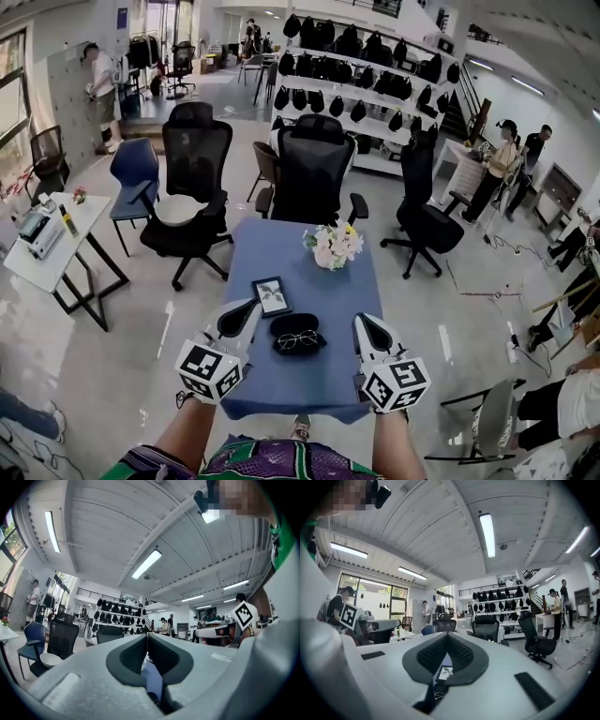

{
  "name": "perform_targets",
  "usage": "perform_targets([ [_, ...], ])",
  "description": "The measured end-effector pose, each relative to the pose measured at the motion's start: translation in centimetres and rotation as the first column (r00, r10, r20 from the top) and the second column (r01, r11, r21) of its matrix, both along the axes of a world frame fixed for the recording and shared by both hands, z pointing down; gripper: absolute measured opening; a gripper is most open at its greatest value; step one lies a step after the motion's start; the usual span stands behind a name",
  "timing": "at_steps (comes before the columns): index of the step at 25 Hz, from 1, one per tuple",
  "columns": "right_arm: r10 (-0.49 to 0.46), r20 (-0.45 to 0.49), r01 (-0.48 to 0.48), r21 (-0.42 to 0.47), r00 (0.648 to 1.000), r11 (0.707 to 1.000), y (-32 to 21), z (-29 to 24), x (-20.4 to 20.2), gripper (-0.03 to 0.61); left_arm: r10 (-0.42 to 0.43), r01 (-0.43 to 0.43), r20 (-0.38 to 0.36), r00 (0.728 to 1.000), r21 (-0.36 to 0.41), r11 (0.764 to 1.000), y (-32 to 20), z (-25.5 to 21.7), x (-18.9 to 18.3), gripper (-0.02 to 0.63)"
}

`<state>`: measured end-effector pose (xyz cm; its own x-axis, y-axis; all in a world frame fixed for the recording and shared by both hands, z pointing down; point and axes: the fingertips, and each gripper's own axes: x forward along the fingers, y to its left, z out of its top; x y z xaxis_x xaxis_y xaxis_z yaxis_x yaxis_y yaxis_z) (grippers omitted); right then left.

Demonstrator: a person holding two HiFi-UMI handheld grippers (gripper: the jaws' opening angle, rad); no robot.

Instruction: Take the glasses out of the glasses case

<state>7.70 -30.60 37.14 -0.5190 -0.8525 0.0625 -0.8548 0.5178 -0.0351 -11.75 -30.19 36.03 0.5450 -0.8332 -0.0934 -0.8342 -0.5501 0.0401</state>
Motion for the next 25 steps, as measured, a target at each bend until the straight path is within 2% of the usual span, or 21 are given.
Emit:
perform_targets([
  [4,-0.033,0.002,0.033,0.012,0.999,0.999,-2.0,-0.9,0.7,0.003,-0.015,0.015,-0.018,1.000,0.026,1.000,-1.3,-1.4,1.3,0.019],
  [8,-0.051,0.005,0.051,0.012,0.999,0.999,-3.5,-1.0,1.6,0.003,0.021,-0.020,-0.008,1.000,0.035,0.999,-2.2,-1.4,3.6,0.092],
  [12,-0.071,-0.005,0.071,0.003,0.997,0.997,-4.0,-0.4,1.9,0.003,0.028,-0.028,0.008,1.000,0.025,0.999,-2.9,-0.4,4.6,0.100],
  [18,-0.088,-0.015,0.087,-0.017,0.996,0.996,-5.4,0.8,1.8,0.003,0.051,-0.052,0.140,0.989,0.005,0.999,-4.9,2.5,5.6,0.098],
  [25,-0.093,-0.030,0.091,-0.067,0.995,0.994,-5.9,3.4,1.6,0.003,0.120,-0.106,0.286,0.951,-0.066,0.992,-5.9,7.5,6.7,0.098],
])
